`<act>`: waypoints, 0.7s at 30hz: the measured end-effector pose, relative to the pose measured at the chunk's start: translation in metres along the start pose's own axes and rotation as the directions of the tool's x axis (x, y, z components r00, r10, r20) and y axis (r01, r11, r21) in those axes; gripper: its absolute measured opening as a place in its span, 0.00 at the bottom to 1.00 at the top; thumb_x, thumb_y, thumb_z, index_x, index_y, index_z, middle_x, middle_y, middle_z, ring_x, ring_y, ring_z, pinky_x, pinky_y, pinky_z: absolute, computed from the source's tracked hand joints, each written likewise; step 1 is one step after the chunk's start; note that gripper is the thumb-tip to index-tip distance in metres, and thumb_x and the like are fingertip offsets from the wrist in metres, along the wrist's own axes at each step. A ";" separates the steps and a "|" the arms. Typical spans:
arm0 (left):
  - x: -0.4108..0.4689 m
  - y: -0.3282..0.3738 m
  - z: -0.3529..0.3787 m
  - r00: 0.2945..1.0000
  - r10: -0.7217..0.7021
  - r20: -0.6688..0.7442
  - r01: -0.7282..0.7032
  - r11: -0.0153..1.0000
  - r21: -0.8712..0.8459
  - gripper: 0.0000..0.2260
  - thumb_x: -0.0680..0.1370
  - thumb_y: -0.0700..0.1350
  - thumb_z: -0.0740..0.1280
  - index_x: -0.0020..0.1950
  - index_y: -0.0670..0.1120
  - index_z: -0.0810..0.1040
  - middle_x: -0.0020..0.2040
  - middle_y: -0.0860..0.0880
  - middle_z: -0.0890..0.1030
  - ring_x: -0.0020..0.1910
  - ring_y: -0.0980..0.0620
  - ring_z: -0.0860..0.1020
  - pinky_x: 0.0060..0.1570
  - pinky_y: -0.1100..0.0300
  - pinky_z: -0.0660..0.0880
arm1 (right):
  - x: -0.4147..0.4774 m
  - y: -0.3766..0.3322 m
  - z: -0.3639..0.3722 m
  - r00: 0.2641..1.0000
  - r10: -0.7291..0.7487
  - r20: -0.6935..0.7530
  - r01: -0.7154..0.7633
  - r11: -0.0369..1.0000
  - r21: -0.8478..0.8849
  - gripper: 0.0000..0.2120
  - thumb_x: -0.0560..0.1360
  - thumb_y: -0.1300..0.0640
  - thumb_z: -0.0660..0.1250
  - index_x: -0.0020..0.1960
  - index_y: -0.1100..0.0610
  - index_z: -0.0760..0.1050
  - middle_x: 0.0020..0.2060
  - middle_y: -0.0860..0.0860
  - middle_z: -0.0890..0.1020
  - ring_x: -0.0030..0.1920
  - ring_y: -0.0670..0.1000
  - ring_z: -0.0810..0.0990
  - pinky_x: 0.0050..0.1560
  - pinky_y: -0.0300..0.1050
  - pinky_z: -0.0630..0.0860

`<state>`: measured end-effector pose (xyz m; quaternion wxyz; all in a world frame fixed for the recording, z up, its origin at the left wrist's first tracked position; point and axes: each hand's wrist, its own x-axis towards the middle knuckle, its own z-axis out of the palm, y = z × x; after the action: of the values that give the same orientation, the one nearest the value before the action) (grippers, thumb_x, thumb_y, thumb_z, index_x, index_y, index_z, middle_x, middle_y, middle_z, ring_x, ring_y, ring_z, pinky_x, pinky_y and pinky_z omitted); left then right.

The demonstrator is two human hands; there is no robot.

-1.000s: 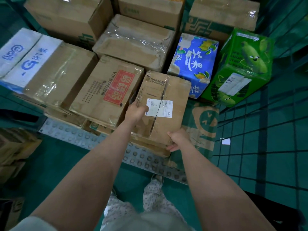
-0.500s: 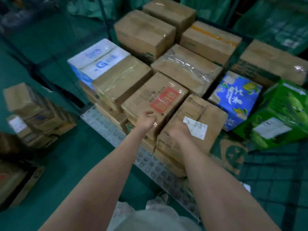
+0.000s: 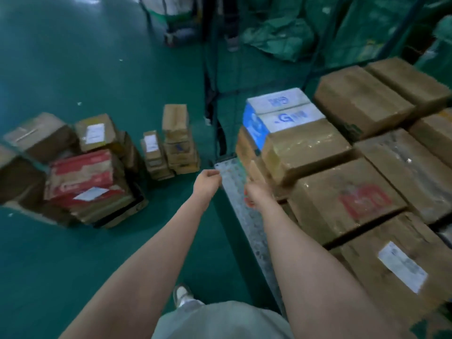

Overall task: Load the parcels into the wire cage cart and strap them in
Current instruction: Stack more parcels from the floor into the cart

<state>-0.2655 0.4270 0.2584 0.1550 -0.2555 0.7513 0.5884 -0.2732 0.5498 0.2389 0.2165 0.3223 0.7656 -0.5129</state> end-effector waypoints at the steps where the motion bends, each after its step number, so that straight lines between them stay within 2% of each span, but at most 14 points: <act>1: 0.005 -0.004 -0.019 1.000 -0.010 -0.027 0.010 1.000 -0.016 0.14 0.77 0.38 0.61 0.62 0.44 0.75 0.50 0.43 0.79 0.39 0.52 0.70 0.31 0.62 0.63 | -0.003 -0.009 0.017 1.000 0.002 0.030 -0.003 1.000 0.002 0.09 0.76 0.65 0.59 0.37 0.57 0.67 0.31 0.53 0.73 0.27 0.51 0.73 0.25 0.38 0.67; 2: 0.010 -0.009 -0.046 0.998 -0.023 -0.064 0.020 0.999 -0.038 0.14 0.77 0.39 0.61 0.61 0.45 0.76 0.55 0.42 0.79 0.41 0.52 0.71 0.31 0.62 0.63 | -0.008 -0.021 0.042 0.998 -0.004 0.066 0.005 1.000 -0.010 0.10 0.76 0.65 0.58 0.37 0.58 0.67 0.31 0.53 0.73 0.28 0.51 0.73 0.26 0.39 0.69; 3: 0.015 -0.013 -0.065 0.995 -0.030 -0.092 0.024 0.998 -0.057 0.14 0.77 0.39 0.61 0.61 0.45 0.76 0.56 0.42 0.79 0.40 0.53 0.71 0.31 0.62 0.63 | -0.010 -0.029 0.059 0.996 -0.008 0.094 0.011 1.000 -0.025 0.10 0.77 0.65 0.58 0.36 0.58 0.67 0.32 0.53 0.74 0.28 0.50 0.74 0.27 0.40 0.70; 6: 0.027 -0.025 -0.122 0.985 -0.067 -0.159 0.052 0.994 -0.097 0.14 0.77 0.39 0.60 0.62 0.45 0.76 0.43 0.47 0.76 0.34 0.55 0.69 0.31 0.61 0.64 | -0.020 -0.053 0.113 0.987 -0.022 0.157 0.033 0.997 -0.068 0.07 0.78 0.62 0.58 0.41 0.59 0.70 0.34 0.51 0.75 0.30 0.50 0.74 0.30 0.42 0.72; 9: 0.035 -0.038 -0.180 0.966 -0.122 -0.226 0.081 0.980 -0.180 0.13 0.78 0.38 0.60 0.60 0.44 0.76 0.37 0.50 0.72 0.32 0.54 0.68 0.32 0.60 0.66 | -0.031 -0.072 0.167 0.976 -0.037 0.215 0.065 0.990 -0.126 0.05 0.79 0.62 0.59 0.50 0.60 0.73 0.36 0.52 0.75 0.32 0.49 0.75 0.31 0.42 0.73; 11: 0.040 -0.048 -0.212 0.949 -0.169 -0.267 0.105 0.965 -0.238 0.12 0.78 0.38 0.59 0.59 0.44 0.76 0.39 0.49 0.75 0.37 0.52 0.72 0.43 0.54 0.74 | -0.041 -0.083 0.197 0.966 -0.043 0.256 0.088 0.982 -0.165 0.05 0.79 0.62 0.59 0.49 0.60 0.73 0.39 0.52 0.77 0.32 0.49 0.75 0.32 0.41 0.74; 13: 0.044 -0.057 -0.236 0.932 -0.212 -0.294 0.126 0.950 -0.286 0.12 0.78 0.39 0.59 0.59 0.45 0.76 0.47 0.48 0.77 0.46 0.50 0.76 0.55 0.52 0.76 | -0.046 -0.094 0.221 0.954 -0.059 0.293 0.120 0.974 -0.195 0.05 0.79 0.62 0.59 0.49 0.60 0.72 0.42 0.53 0.78 0.32 0.49 0.75 0.33 0.41 0.75; 18: 0.059 -0.072 -0.278 0.888 -0.296 -0.352 0.148 0.908 -0.392 0.14 0.79 0.39 0.58 0.63 0.44 0.75 0.42 0.51 0.74 0.42 0.52 0.73 0.55 0.51 0.74 | -0.043 -0.115 0.266 0.935 -0.080 0.345 0.182 0.945 -0.273 0.06 0.79 0.62 0.58 0.50 0.60 0.73 0.41 0.53 0.78 0.33 0.49 0.75 0.33 0.41 0.75; 21: 0.071 -0.077 -0.297 0.863 -0.338 -0.375 0.153 0.883 -0.443 0.13 0.79 0.39 0.59 0.62 0.44 0.75 0.50 0.48 0.76 0.48 0.50 0.73 0.57 0.50 0.74 | -0.034 -0.126 0.289 0.930 -0.058 0.362 0.184 0.928 -0.323 0.06 0.79 0.63 0.59 0.52 0.61 0.74 0.41 0.53 0.78 0.32 0.49 0.76 0.33 0.41 0.75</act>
<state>-0.2598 0.1127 0.2355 0.0006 -0.5037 0.5912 0.6299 -0.3391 0.2396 0.2326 0.3692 0.1348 0.8133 -0.4291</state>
